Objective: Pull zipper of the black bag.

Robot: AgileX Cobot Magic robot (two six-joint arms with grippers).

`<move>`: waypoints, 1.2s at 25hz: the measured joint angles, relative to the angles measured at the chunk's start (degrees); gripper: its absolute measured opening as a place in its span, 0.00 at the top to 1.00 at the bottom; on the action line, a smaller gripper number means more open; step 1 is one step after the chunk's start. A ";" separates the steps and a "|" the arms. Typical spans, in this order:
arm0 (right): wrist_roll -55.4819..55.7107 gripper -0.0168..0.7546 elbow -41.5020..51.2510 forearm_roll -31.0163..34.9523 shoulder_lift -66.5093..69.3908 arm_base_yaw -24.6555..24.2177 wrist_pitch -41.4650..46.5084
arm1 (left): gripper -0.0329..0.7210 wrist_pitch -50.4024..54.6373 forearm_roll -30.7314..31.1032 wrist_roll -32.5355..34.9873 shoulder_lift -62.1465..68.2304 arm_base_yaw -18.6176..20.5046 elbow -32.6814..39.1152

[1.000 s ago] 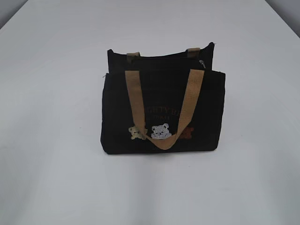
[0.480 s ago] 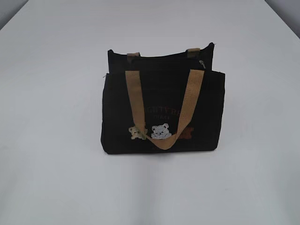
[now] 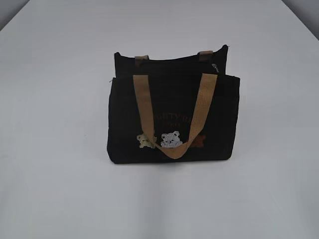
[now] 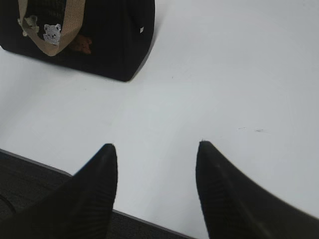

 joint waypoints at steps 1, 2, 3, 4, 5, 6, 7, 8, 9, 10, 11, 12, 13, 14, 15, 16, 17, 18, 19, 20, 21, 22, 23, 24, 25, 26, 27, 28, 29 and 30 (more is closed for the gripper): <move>0.07 0.46 0.00 0.00 0.00 0.00 0.00 | 0.56 0.00 0.13 0.00 0.00 0.00 0.00; 0.15 0.46 0.00 0.00 0.00 0.00 0.00 | 0.56 0.00 0.13 0.00 0.00 0.00 0.00; 0.14 0.46 0.05 0.00 0.00 0.00 0.00 | 0.56 0.00 0.13 0.00 0.00 0.00 0.00; 0.14 0.46 0.05 0.00 0.00 0.00 0.00 | 0.56 0.00 0.13 0.00 0.00 0.00 0.00; 0.14 0.46 0.05 0.00 0.00 0.00 0.00 | 0.56 0.00 0.08 0.00 0.00 0.00 0.00; 0.20 0.46 0.05 0.05 0.00 0.00 -0.05 | 0.56 0.00 0.08 0.00 0.00 0.00 0.00; 0.20 0.46 0.05 0.05 0.00 0.00 -0.05 | 0.56 0.00 0.08 0.00 0.00 0.00 0.00; 0.20 0.46 0.05 0.05 0.00 0.00 -0.05 | 0.56 0.00 0.08 0.00 0.00 0.00 0.00; 0.20 0.46 0.05 0.05 0.00 0.00 -0.05 | 0.56 0.00 0.03 0.00 0.00 0.00 0.00; 0.20 0.46 0.06 0.05 0.00 0.00 -0.05 | 0.56 0.00 0.03 0.00 0.00 0.00 0.00; 0.20 0.46 0.06 0.05 0.00 0.00 -0.05 | 0.56 0.00 0.03 0.00 0.00 0.25 0.00; 0.20 0.46 0.06 0.05 0.00 0.00 -0.05 | 0.56 0.00 -0.04 0.00 -0.06 1.25 0.00; 0.20 0.46 0.06 0.10 0.00 -0.48 -0.05 | 0.56 0.00 -0.09 0.00 -0.06 3.29 0.00; 0.20 0.46 0.06 0.17 0.00 -1.10 -0.10 | 0.57 0.00 -0.15 0.00 -0.06 6.19 0.00; 0.20 0.46 0.06 0.37 0.00 -2.47 -0.10 | 0.57 0.00 -0.21 0.00 -0.06 9.03 0.00; 0.20 0.46 0.06 0.50 0.00 -4.18 -0.10 | 0.58 0.00 -0.26 0.00 -0.06 12.39 0.00; 0.20 0.46 0.06 0.54 0.00 -5.51 -0.10 | 0.59 0.00 -0.26 0.00 -0.06 14.84 0.00; 0.20 0.46 0.06 0.54 0.00 -6.57 -0.10 | 0.59 0.00 -0.26 0.00 -0.06 16.03 0.00; 0.20 0.46 0.06 0.56 0.00 -7.12 -0.10 | 0.60 0.00 -0.26 0.00 -0.06 16.54 0.00; 0.20 0.46 0.06 0.68 0.00 -7.40 -0.10 | 0.61 0.00 -0.26 0.00 -0.06 16.54 0.00; 0.20 0.46 0.06 0.73 0.00 -7.46 -0.10 | 0.61 0.00 -0.26 0.00 -0.06 16.30 0.00; 0.20 0.46 0.06 0.78 0.00 -7.49 -0.10 | 0.62 0.00 -0.26 0.00 -0.06 15.99 0.00; 0.20 0.46 0.06 0.78 0.00 -7.49 -0.10 | 0.62 0.00 -0.26 0.00 -0.06 15.78 0.00; 0.20 0.46 0.06 0.78 0.00 -7.49 -0.16 | 0.63 0.00 -0.26 0.00 -0.06 15.73 0.00; 0.20 0.46 0.06 0.78 0.00 -7.49 -0.16 | 0.64 0.00 -0.26 0.00 -0.06 15.67 0.00; 0.20 0.46 0.06 0.78 0.00 -7.49 -0.16 | 0.64 0.00 -0.26 0.00 -0.06 15.67 0.00; 0.20 0.46 0.06 0.78 0.00 -7.49 -0.16 | 0.64 0.00 -0.26 0.00 -0.06 15.67 0.00; 0.20 0.46 0.06 0.78 0.00 -7.49 -0.16 | 0.64 0.00 -0.27 0.00 -0.06 15.67 0.00; 0.20 0.46 0.06 0.78 0.00 -7.49 -0.16 | 0.64 0.00 -0.27 0.00 -0.06 15.67 0.00; 0.20 0.46 0.06 0.83 0.00 -7.49 -0.16 | 0.64 0.00 -0.27 0.00 -0.06 15.67 0.00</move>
